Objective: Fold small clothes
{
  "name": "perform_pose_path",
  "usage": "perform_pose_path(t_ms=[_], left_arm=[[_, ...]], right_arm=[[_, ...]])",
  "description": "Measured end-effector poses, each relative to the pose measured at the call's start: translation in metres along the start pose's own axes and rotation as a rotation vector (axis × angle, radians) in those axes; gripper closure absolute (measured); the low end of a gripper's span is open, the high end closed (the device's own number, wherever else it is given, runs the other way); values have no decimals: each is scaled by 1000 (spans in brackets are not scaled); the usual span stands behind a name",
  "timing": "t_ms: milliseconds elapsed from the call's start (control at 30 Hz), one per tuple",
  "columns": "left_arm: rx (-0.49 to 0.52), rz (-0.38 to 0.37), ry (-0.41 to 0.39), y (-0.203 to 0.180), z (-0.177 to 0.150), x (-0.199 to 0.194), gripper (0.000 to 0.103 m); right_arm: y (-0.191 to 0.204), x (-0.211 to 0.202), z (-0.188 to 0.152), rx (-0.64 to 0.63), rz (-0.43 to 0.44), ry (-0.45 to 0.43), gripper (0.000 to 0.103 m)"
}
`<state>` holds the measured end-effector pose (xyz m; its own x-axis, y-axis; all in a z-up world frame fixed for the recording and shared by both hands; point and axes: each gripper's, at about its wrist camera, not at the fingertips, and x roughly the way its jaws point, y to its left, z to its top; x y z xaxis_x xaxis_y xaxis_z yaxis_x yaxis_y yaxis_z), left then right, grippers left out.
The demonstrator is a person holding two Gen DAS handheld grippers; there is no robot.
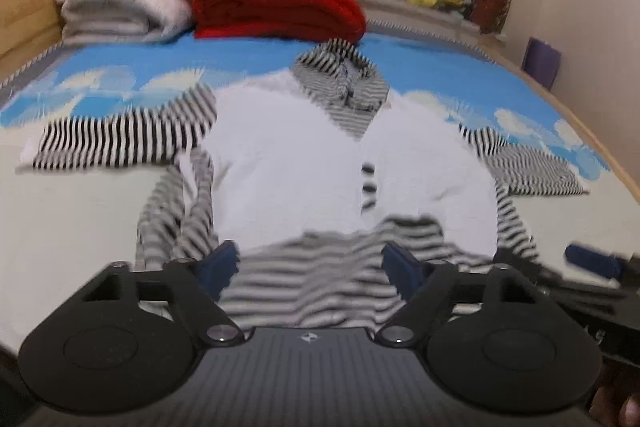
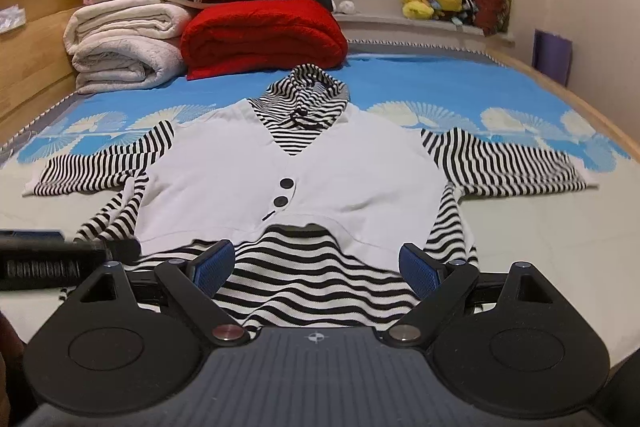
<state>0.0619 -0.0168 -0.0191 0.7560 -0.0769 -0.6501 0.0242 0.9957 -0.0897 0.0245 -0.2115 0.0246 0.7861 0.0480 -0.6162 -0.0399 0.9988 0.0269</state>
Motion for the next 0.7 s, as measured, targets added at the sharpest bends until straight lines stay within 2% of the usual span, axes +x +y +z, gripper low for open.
perform_pose_path(t_ms=[67,133,267,333,400,500,567,700], left_arm=[[45,11,-56,1,9,-9,24],[50,16,-72,5,19,-12,29],[4,43,-119,12,51,-10,51],[-11,59,-179,17,75,-6,55],[-14,61,-222,22,97,1,61],[-31,51,-262,37,134,19,61],[-36,58,-282,53,155,38,61],[-3,163,-294,81,173,80,61]], right_arm=[[1,-2,7,45,19,8,13],[6,-7,12,28,20,-22,13],[13,-24,16,3,22,-80,13],[12,-31,17,41,48,-106,13],[15,-35,14,18,34,-109,13],[11,-40,20,43,70,-94,13],[9,-45,31,15,69,-108,13],[9,-37,65,-48,36,-145,11]])
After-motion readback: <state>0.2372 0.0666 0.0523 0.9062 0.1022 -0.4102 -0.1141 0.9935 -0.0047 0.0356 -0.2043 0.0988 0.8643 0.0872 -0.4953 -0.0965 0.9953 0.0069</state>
